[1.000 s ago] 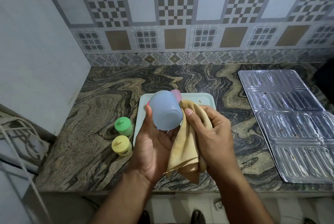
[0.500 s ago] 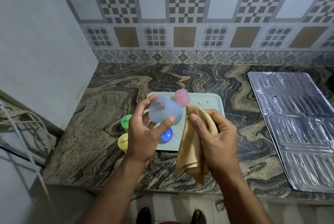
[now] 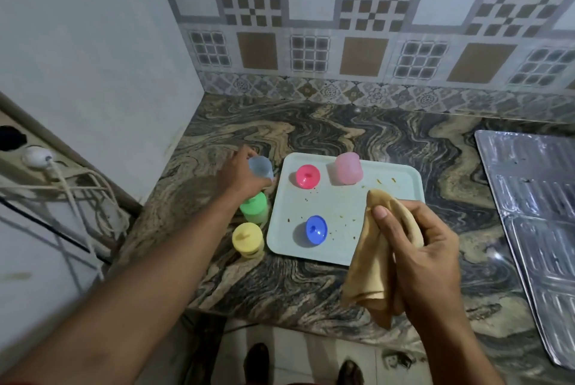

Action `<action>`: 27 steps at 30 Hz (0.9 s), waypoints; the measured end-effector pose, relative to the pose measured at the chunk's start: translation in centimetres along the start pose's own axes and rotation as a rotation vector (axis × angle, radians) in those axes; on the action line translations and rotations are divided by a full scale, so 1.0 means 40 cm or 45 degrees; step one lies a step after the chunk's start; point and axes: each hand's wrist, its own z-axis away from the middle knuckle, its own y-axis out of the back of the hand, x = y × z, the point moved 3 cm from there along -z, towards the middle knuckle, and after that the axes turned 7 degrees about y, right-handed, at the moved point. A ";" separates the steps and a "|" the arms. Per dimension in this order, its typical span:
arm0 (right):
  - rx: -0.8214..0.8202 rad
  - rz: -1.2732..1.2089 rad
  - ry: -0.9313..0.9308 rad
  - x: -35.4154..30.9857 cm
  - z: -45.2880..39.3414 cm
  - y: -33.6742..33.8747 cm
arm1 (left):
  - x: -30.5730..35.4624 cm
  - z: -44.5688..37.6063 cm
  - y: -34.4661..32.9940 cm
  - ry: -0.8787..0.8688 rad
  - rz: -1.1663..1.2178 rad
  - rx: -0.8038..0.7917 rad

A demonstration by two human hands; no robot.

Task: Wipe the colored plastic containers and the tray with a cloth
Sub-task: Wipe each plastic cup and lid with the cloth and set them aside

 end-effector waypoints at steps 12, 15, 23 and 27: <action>0.036 -0.029 0.029 -0.001 0.001 0.017 | -0.012 -0.063 -0.088 0.017 -0.173 -0.156; 0.059 -0.014 0.034 -0.002 0.003 0.030 | 0.011 -0.051 -0.071 -0.096 -0.213 -0.144; 0.116 -0.003 0.031 -0.004 0.000 0.063 | 0.104 0.196 -0.117 -1.273 -0.558 -0.300; 0.139 0.001 0.018 -0.005 0.011 0.075 | 0.077 0.253 -0.190 -1.370 -0.772 -0.337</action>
